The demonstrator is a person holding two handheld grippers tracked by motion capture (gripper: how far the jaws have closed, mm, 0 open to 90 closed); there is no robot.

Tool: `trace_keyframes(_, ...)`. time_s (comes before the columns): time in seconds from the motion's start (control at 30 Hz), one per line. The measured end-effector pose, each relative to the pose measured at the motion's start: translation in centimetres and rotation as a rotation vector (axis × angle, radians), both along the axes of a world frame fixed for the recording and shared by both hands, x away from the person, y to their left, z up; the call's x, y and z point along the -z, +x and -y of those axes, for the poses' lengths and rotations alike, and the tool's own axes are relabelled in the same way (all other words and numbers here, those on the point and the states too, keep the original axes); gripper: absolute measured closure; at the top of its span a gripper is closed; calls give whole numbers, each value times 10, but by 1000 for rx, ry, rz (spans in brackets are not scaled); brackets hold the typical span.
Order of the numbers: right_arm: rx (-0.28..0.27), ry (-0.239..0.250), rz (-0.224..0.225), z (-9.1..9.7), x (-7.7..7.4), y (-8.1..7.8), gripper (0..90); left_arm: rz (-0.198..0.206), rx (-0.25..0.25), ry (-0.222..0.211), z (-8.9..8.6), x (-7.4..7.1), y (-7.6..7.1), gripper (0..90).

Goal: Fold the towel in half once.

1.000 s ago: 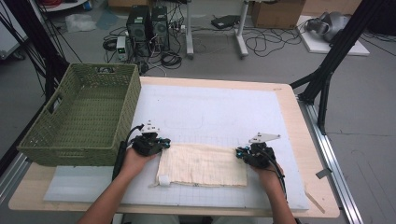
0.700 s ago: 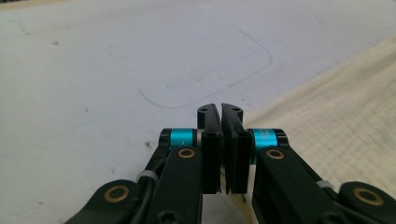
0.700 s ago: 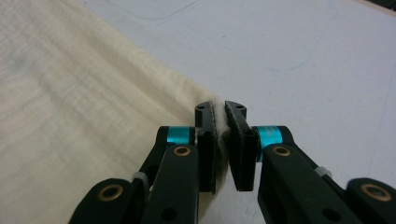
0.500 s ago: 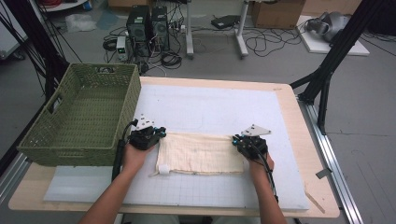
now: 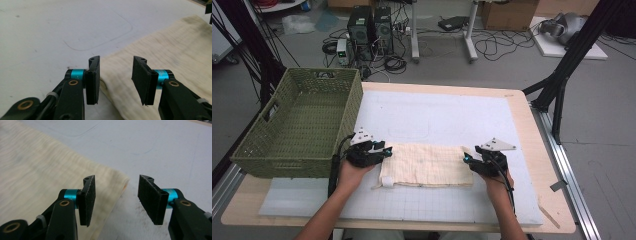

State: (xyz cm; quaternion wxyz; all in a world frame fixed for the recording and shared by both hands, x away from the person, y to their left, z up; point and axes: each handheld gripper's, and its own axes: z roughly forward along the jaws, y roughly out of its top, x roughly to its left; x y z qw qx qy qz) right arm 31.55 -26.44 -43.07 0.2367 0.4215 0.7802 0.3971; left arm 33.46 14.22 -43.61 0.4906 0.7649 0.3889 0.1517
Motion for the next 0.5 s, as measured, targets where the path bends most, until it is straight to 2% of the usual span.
trace_keyframes(0.1, -48, -7, -19, -1, 4, -12, 491, -9, 34, -1, 3, 3, -9, 631)
trace_keyframes(0.2, -101, -58, -39, -4, 12, -22, 503, -44, 74, 26, 7, 10, -17, 691)
trace_keyframes(0.27, -129, -70, -50, -4, 16, -27, 514, -59, 88, 42, 9, 13, -21, 704)
trace_keyframes(0.37, -156, -81, -61, -3, 17, -33, 521, -57, 95, 75, 11, 13, -26, 709)
trace_keyframes(0.43, -170, -107, -63, -1, 16, -37, 509, -49, 109, 115, 12, 14, -32, 699)
trace_keyframes(0.5, -175, -115, -65, 5, 15, -41, 486, -41, 118, 123, 12, 14, -36, 687)
